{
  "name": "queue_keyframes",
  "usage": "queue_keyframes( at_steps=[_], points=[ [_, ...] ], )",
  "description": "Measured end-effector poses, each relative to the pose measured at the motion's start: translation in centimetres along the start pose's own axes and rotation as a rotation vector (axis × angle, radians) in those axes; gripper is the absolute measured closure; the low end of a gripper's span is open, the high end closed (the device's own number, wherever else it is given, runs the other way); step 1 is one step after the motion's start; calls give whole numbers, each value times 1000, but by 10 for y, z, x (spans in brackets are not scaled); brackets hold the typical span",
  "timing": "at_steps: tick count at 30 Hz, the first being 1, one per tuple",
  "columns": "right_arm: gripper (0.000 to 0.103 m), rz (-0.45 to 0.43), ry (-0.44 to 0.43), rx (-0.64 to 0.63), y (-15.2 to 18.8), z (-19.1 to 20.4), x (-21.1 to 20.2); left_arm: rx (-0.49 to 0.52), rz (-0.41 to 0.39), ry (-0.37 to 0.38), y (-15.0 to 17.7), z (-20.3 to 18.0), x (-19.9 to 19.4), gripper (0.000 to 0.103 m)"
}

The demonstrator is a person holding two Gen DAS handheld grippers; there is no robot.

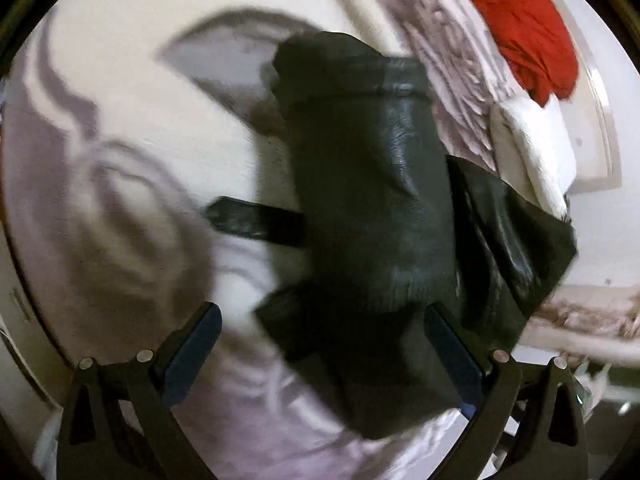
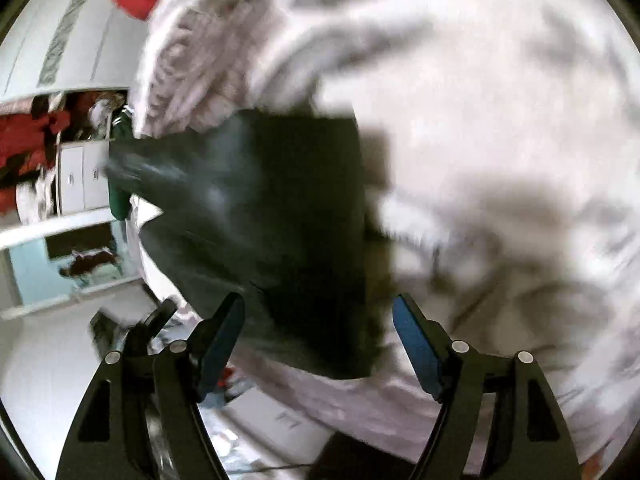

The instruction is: Fold large clothes

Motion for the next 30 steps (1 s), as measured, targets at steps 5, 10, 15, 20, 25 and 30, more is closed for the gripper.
queue_keyframes(
  at_steps=[5,10,15,20,25,30],
  points=[
    [25,29,73,-276,-83,43,-57,-78,-33,92,-15,-6,17,72],
    [47,42,183,-445,-106,92,-86,-41,-119,142,8,4,-16,80],
    [56,71,221,-355,-142,73,-47,-141,-84,157,16,48,-11,79],
    [55,131,313,-360,-160,62,6,-141,-80,176,7,56,3,74],
    [55,185,250,-331,-158,75,-29,-144,-28,162,9,54,-14,70],
    [55,71,206,-389,-130,105,-90,-101,-61,108,17,54,-36,43]
  ],
)
Point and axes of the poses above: each gripper's, at about its wrist camera, not at the fingertips, and x roughly the way its jaws point, z to its left, y to its underside, the point moved 4 cm from there along x, roughly the way its jaws point, and after that the axes turned 15 degrees about -x, right-handed, at the moved point
